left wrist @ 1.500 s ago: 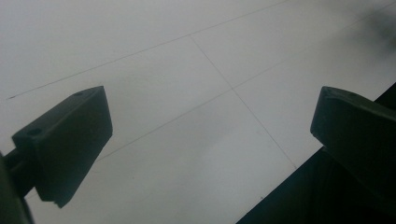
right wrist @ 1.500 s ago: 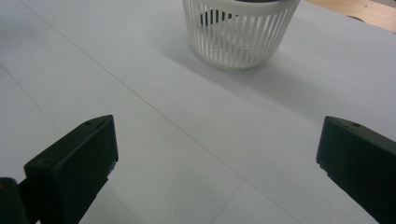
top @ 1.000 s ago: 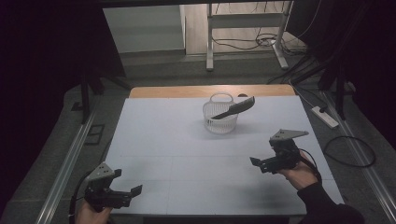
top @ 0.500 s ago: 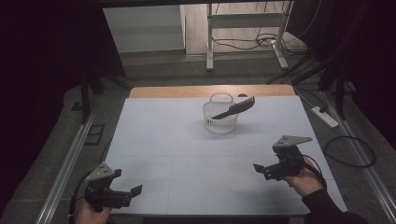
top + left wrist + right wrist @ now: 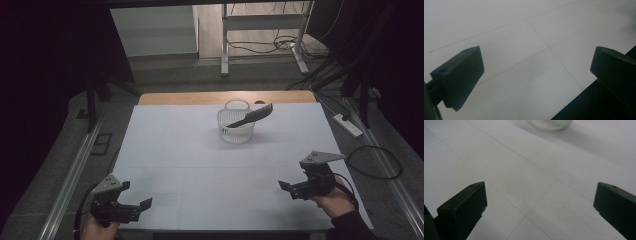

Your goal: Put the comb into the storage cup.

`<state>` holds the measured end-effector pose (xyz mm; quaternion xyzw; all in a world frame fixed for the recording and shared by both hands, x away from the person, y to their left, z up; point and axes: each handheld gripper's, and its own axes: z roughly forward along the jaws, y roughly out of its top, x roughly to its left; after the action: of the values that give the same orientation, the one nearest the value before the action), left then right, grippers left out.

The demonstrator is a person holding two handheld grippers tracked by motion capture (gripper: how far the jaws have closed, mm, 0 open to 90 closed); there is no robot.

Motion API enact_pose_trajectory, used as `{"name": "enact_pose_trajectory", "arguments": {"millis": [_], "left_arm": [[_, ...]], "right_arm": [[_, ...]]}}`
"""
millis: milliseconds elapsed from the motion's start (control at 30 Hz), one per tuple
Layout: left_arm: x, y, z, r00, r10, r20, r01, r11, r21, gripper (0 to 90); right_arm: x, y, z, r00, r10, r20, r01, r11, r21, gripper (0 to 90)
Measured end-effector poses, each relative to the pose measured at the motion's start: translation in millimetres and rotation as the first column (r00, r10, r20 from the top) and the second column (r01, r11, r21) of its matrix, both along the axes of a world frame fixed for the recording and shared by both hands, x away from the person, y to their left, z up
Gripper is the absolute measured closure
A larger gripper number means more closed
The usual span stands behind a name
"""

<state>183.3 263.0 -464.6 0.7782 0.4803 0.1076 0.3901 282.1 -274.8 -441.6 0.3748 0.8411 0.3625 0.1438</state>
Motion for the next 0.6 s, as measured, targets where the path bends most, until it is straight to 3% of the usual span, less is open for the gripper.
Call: {"name": "enact_pose_trajectory", "arguments": {"millis": [600], "left_arm": [[-0.6, 1.6, 0.3, 0.9999, 0.014, 0.004, -0.014, 0.9998, -0.017, 0.0]], "right_arm": [[-22.5, -26.0, 1.1, 0.9967, -0.08, 0.01, 0.08, 0.997, -0.002, 0.0]]}}
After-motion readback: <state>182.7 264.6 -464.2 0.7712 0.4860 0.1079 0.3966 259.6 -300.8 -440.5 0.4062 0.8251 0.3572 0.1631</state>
